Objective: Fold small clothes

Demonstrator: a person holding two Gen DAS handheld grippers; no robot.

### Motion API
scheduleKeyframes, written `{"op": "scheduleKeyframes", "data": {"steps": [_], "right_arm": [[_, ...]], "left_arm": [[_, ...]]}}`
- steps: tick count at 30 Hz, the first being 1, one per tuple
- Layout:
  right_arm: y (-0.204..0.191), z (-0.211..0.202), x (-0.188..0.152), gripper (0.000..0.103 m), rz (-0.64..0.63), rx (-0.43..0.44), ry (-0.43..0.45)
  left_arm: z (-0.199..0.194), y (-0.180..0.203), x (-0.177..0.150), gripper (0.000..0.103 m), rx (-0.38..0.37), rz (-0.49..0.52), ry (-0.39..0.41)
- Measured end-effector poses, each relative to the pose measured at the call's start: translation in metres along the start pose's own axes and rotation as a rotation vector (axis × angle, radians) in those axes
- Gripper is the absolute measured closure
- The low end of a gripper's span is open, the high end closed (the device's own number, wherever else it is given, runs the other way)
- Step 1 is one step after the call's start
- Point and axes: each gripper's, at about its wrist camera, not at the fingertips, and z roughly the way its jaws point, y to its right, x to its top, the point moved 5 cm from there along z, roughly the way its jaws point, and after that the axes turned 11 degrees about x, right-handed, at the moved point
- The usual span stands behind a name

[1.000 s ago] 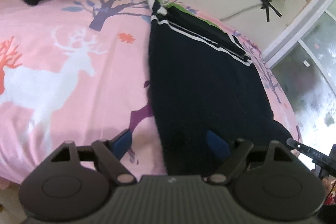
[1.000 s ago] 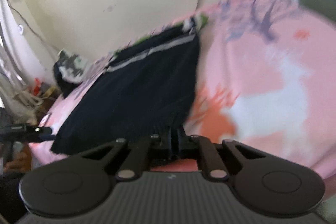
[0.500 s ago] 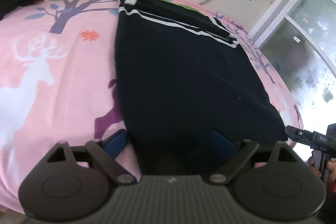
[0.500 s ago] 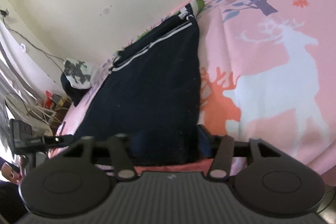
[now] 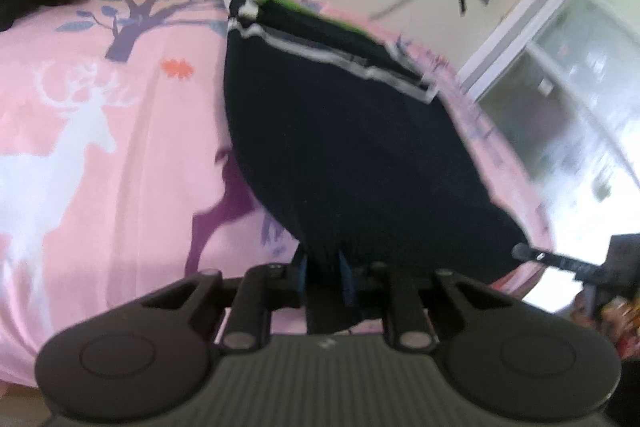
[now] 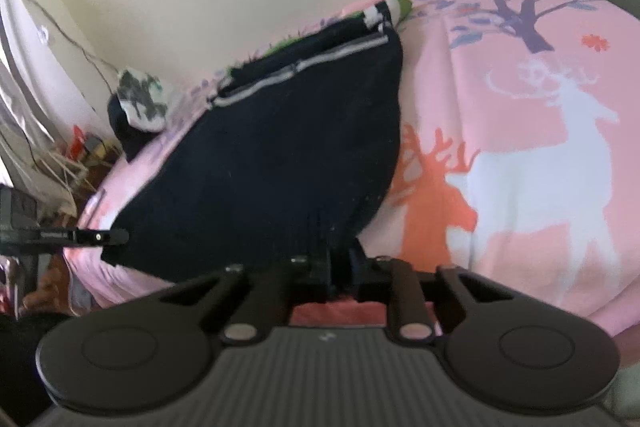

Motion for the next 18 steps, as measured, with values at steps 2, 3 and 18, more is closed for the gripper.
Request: {"op": "scheduleKeyframes", "data": {"steps": [2,3,18], "right_arm": [[-0.002,-0.004,0.017,0.094,-0.003,0.031,0.047],[-0.002,-0.004,0.029,0.094,-0.007,0.045,0.071],[0.032,0.057,0.131,0.022,-0.147,-0.092,0.267]], "left_arm": [[-0.009,-0.002,0.015,0.089,-0.031,-0.036,0.032],[-0.012,-0.001,0.025,0.089,-0.036,-0.045,0.053],[0.035,-0.024,0.127,0.039,0.171,-0.116,0.223]]}}
